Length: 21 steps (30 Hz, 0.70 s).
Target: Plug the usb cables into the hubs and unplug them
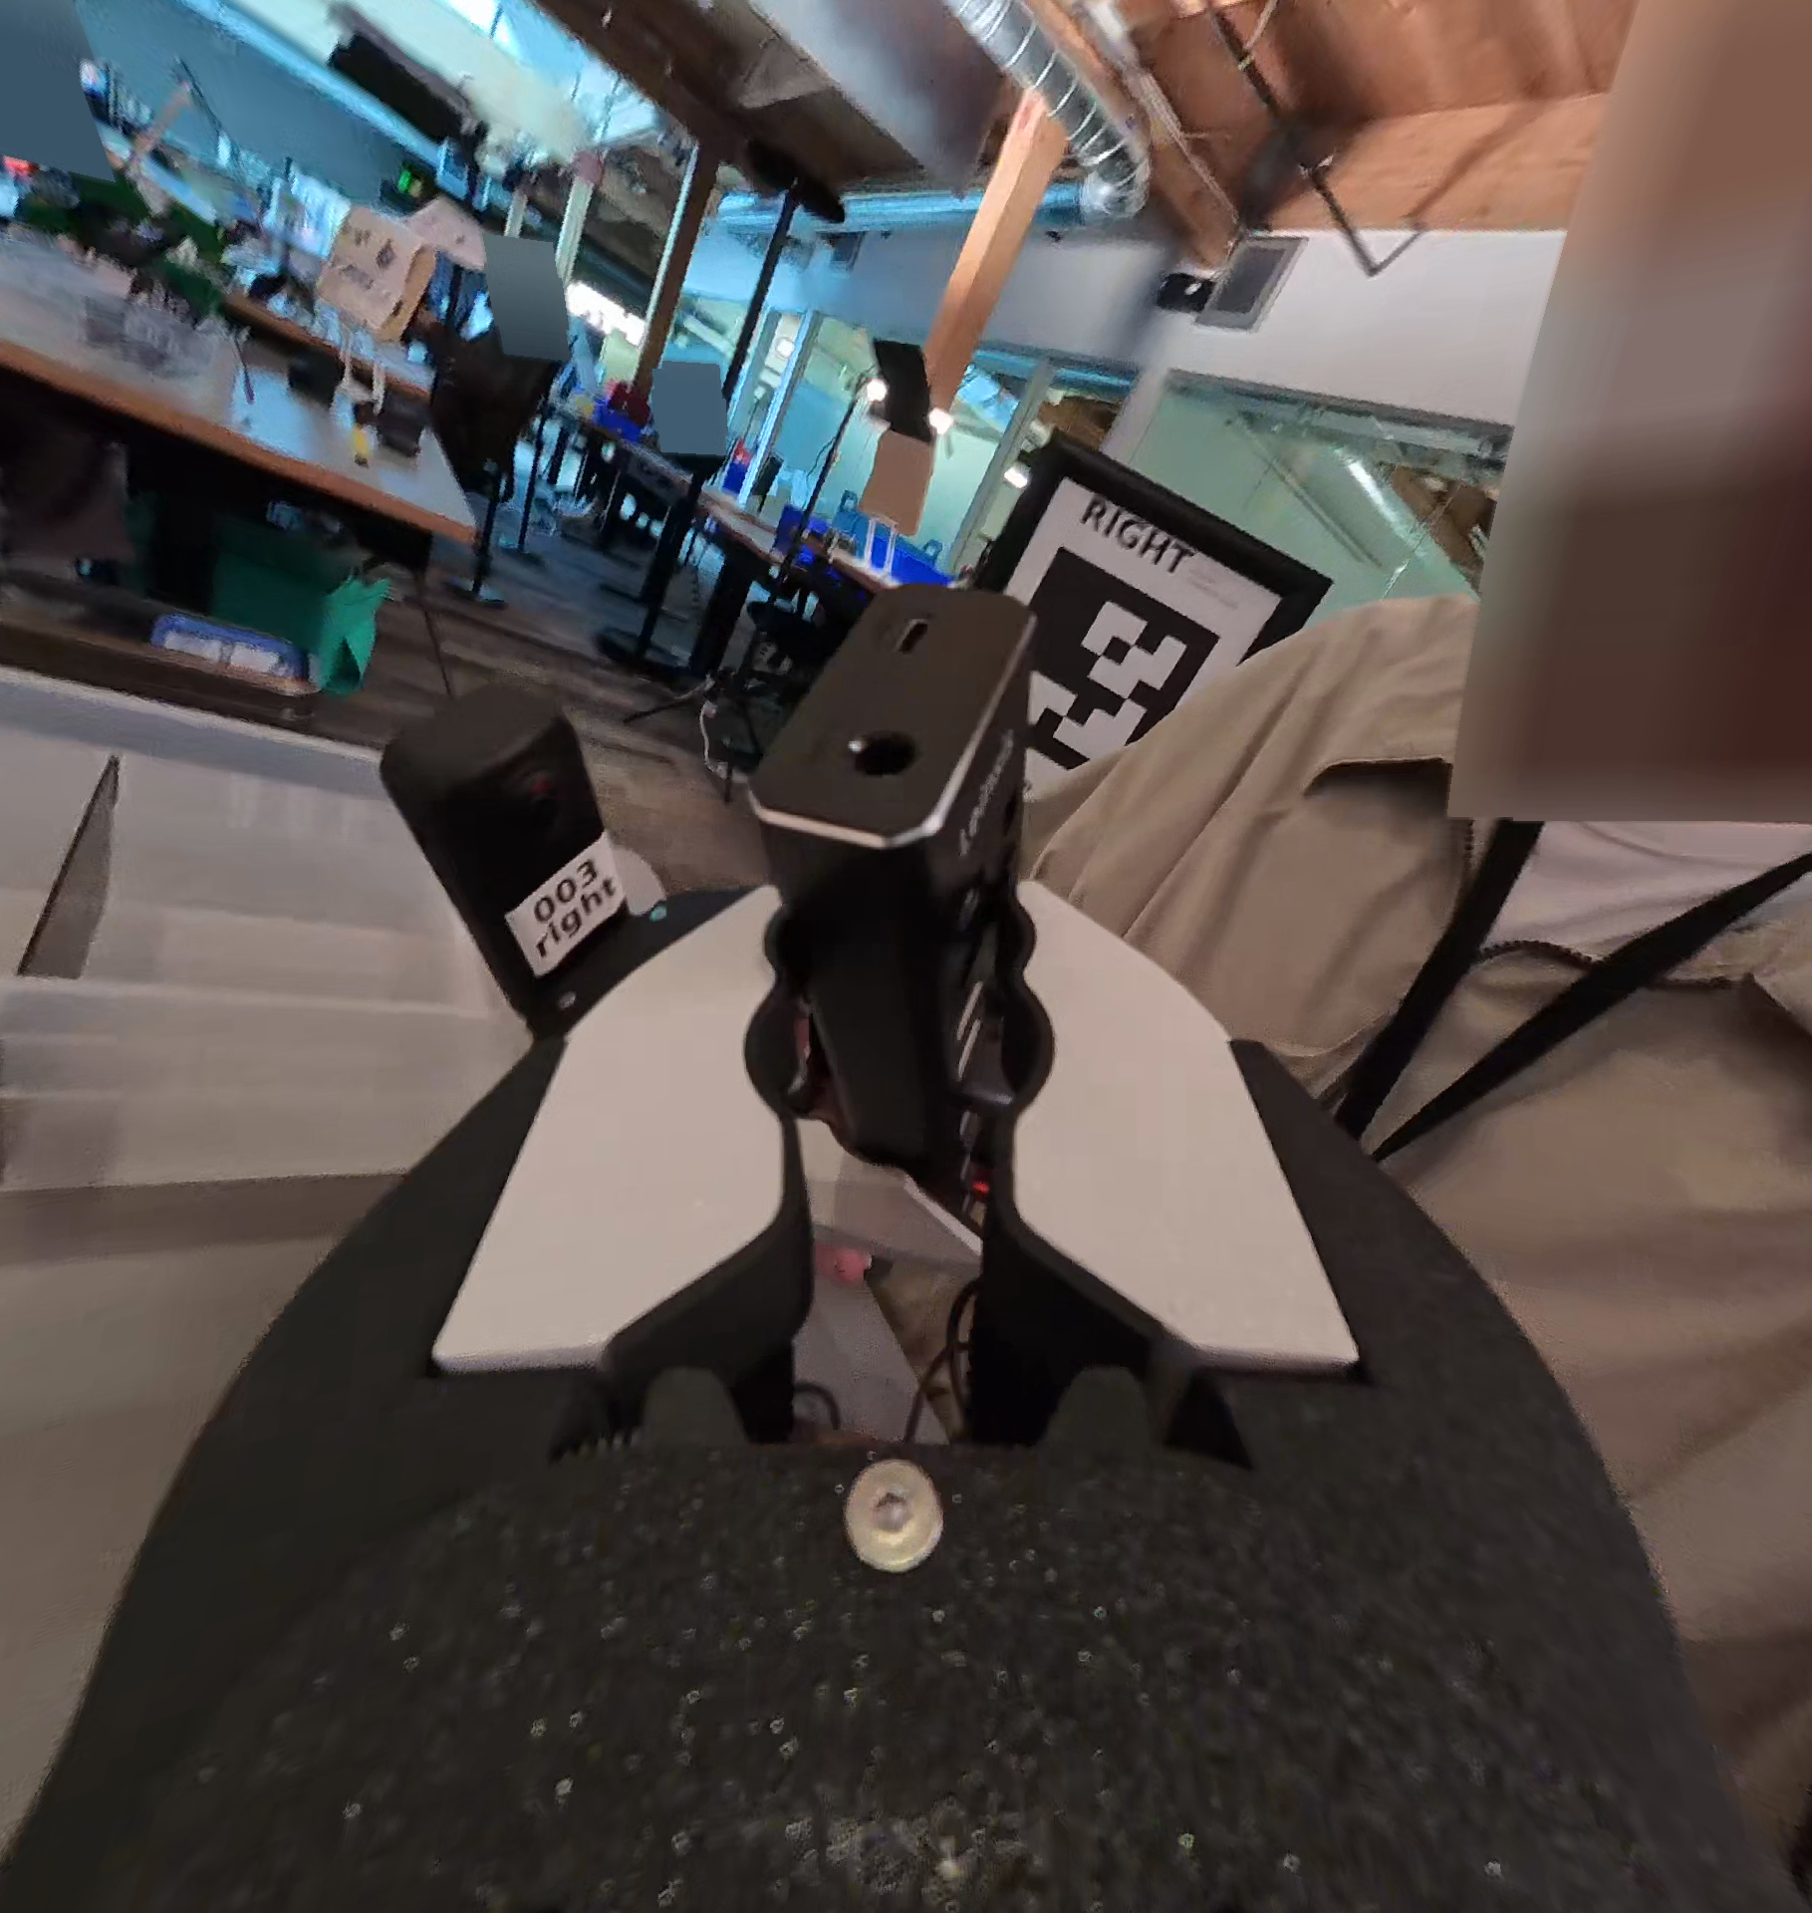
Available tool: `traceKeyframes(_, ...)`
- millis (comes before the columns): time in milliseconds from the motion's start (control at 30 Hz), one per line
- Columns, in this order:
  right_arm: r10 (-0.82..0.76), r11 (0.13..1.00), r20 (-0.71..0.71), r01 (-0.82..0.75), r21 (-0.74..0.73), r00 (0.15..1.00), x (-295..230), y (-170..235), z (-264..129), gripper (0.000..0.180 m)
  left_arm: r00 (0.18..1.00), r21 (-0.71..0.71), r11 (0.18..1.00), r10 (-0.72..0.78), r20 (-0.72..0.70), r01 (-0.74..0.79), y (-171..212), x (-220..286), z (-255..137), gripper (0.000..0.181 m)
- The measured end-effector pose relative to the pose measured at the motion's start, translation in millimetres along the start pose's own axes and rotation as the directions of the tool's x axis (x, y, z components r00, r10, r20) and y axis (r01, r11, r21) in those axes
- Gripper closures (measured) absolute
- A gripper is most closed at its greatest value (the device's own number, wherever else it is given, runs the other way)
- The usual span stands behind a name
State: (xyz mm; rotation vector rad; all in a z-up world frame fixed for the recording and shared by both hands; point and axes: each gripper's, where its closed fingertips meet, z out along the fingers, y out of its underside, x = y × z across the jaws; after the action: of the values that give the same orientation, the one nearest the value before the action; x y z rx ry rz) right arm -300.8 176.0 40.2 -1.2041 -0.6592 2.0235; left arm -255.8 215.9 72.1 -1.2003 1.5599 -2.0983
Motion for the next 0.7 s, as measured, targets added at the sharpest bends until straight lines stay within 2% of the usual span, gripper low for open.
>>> traceKeyframes(67, 0.037, 0.999, -0.122, -0.035, 0.019, 0.992, 20, -5, -10, 0.118, 0.994, -0.094, 0.995, 0.040, 0.100, -0.031, 6, -11, -9, 0.147)
traceKeyframes(133, -0.047, 0.999, -0.338, 0.048, -0.007, 0.940, 47, -9, -28, 0.120, 0.977, -0.206, 0.978, 0.075, 0.198, -0.033, 16, -23, -23, 0.149)
traceKeyframes(200, -0.180, 0.983, -0.498, 0.143, -0.111, 0.849, 64, -8, -43, 0.124, 0.959, -0.286, 0.958, 0.090, 0.268, -0.010, 25, -35, -37, 0.151)
traceKeyframes(267, -0.336, 0.941, -0.601, 0.234, -0.244, 0.725, 78, -6, -55, 0.139, 0.949, -0.347, 0.938, 0.087, 0.302, 0.025, 36, -44, -47, 0.151)
traceKeyframes(333, -0.458, 0.888, -0.655, 0.270, -0.373, 0.602, 93, -3, -64, 0.146, 0.946, -0.378, 0.924, 0.075, 0.315, 0.052, 43, -53, -51, 0.152)
traceKeyframes(367, -0.493, 0.868, -0.660, 0.267, -0.419, 0.566, 100, 2, -66, 0.146, 0.943, -0.373, 0.926, 0.068, 0.327, 0.063, 43, -58, -52, 0.151)
traceKeyframes(433, -0.499, 0.866, -0.682, 0.270, -0.421, 0.536, 108, 3, -68, 0.147, 0.939, -0.366, 0.928, 0.064, 0.338, 0.069, 45, -67, -51, 0.152)
traceKeyframes(533, -0.436, 0.899, -0.712, 0.290, -0.327, 0.550, 114, -2, -68, 0.148, 0.944, -0.324, 0.944, 0.050, 0.325, 0.061, 45, -74, -43, 0.153)
traceKeyframes(600, -0.389, 0.921, -0.721, 0.272, -0.281, 0.574, 120, 2, -65, 0.137, 0.946, -0.302, 0.952, 0.064, 0.318, 0.037, 44, -77, -35, 0.153)
traceKeyframes(667, -0.413, 0.909, -0.715, 0.309, -0.281, 0.565, 120, 1, -66, 0.151, 0.952, -0.295, 0.956, 0.082, 0.296, 0.009, 44, -75, -29, 0.153)
traceKeyframes(700, -0.415, 0.906, -0.713, 0.326, -0.270, 0.565, 118, -2, -66, 0.151, 0.950, -0.282, 0.959, 0.084, 0.300, 0.005, 42, -75, -28, 0.152)
